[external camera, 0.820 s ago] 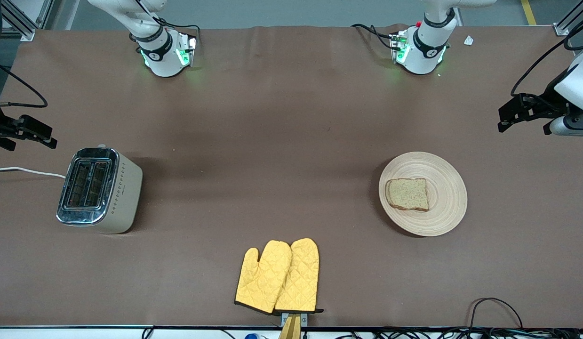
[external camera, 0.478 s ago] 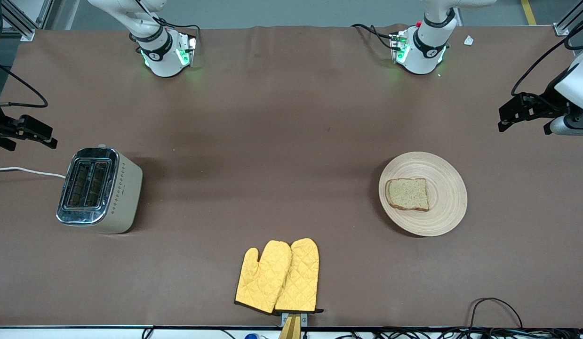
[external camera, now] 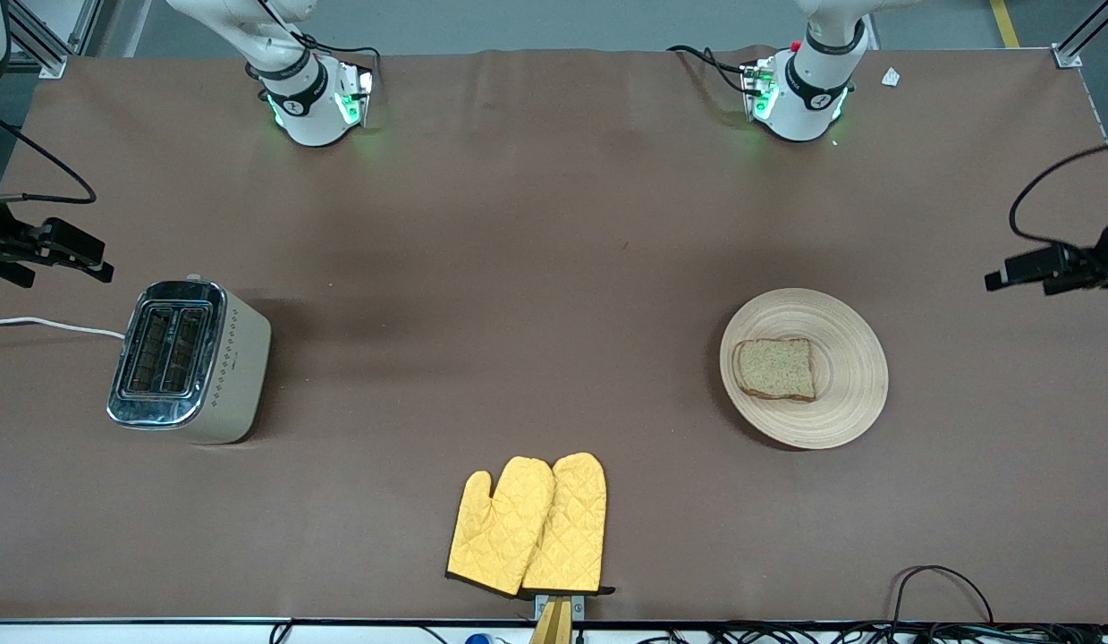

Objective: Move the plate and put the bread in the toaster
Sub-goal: 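Reach the left gripper to the wooden plate rim and grasp it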

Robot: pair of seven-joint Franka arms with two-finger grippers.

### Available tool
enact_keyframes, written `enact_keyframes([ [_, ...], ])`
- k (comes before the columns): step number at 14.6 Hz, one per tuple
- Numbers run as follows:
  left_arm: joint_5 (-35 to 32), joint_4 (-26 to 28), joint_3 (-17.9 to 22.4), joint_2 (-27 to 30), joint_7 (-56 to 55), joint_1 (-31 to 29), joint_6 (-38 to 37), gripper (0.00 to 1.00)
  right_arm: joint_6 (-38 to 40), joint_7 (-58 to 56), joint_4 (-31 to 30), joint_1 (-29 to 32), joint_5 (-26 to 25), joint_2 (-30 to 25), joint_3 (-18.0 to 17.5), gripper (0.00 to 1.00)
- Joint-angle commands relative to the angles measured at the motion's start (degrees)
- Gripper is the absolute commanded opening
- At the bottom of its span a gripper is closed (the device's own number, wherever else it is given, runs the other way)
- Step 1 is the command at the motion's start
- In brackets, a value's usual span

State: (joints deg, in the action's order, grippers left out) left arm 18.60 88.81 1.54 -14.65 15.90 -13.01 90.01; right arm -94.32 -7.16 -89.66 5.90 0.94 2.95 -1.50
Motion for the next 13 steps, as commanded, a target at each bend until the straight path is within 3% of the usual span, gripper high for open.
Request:
enact_keyframes([
  [1, 8.96, -2.41, -0.39, -11.68, 7.8, -4.03, 0.16, 1.0, 0.01, 0.12, 0.36, 0.34, 0.03, 0.22, 0.09, 1.0],
  [3, 15.21, -2.93, -0.39, -19.68, 15.09, -5.71, 0.95, 1.0, 0.01, 0.12, 0.36, 0.95, 0.03, 0.22, 0.09, 1.0],
  [6, 20.93, -3.29, -0.48, -27.34, 23.02, -5.63, 4.55, 1.0, 0.1, 0.04, 0.19, 1.04, 0.03, 0.22, 0.09, 1.0],
  [13, 24.11, -3.2, -0.92, -33.07, 29.88, -5.36, 8.07, 1.0, 0.1, 0.04, 0.27, 0.87, 0.03, 0.22, 0.09, 1.0],
])
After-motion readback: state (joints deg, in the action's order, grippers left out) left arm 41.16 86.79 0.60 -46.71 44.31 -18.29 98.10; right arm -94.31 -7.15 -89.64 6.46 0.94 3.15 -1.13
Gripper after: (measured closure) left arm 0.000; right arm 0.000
